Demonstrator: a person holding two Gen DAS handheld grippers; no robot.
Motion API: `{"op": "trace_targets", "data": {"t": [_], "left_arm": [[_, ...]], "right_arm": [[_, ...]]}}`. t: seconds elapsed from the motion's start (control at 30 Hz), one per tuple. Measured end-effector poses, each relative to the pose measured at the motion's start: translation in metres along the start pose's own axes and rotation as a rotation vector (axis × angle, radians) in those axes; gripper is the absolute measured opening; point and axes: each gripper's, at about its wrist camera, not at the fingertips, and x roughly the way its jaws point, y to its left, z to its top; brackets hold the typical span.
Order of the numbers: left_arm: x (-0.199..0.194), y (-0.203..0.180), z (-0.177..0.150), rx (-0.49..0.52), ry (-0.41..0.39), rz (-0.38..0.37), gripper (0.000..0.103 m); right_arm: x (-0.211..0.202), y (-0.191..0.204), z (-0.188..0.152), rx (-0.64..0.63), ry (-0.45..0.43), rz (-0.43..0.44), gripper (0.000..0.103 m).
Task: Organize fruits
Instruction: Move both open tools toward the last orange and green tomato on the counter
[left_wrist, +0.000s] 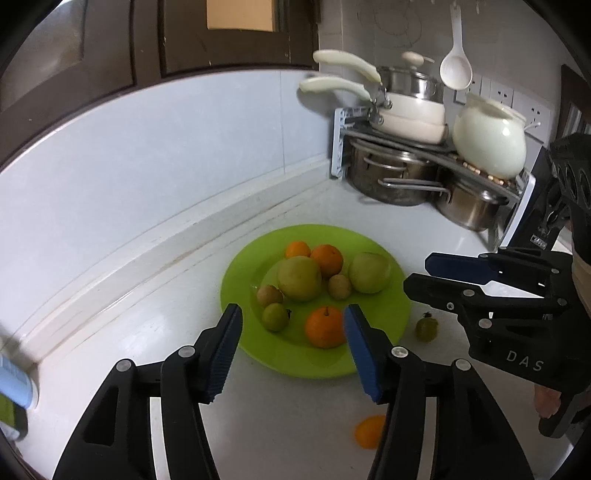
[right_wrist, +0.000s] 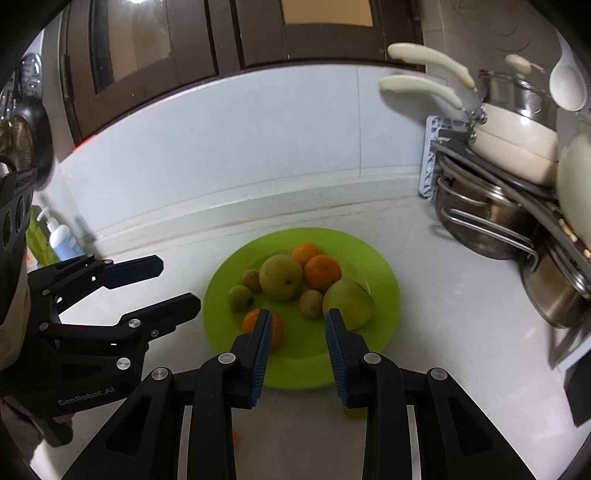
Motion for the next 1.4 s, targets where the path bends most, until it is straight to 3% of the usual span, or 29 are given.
{"op": "trace_targets", "data": {"t": [0.33,0.53,0.93,1.4], "left_arm": [[-0.043,-0.01,-0.008,-0.058,-0.04,0.026,0.085],[-0.061,-0.022,-0.018,-0.072,-0.049,0.049,0.092],[-0.068,-0.044,-0.05,-0.138,0.004,0.073,0.094],[-0.03,-0.062,-0.078,-0.169,0.129,0.081,0.09]], "right_arm": [[-0.043,0.003,-0.011,0.006,-0.067,-0.029,0.049],[-0.06,0.001,-0.023,0.004,-0.086,-0.053,0.055],[-0.065,-0.009,-0.044,-0.035,-0.044,-0.03,0.055],[-0.031,-0.022,-0.066,-0.084,0.064,0.021,0.055]]}}
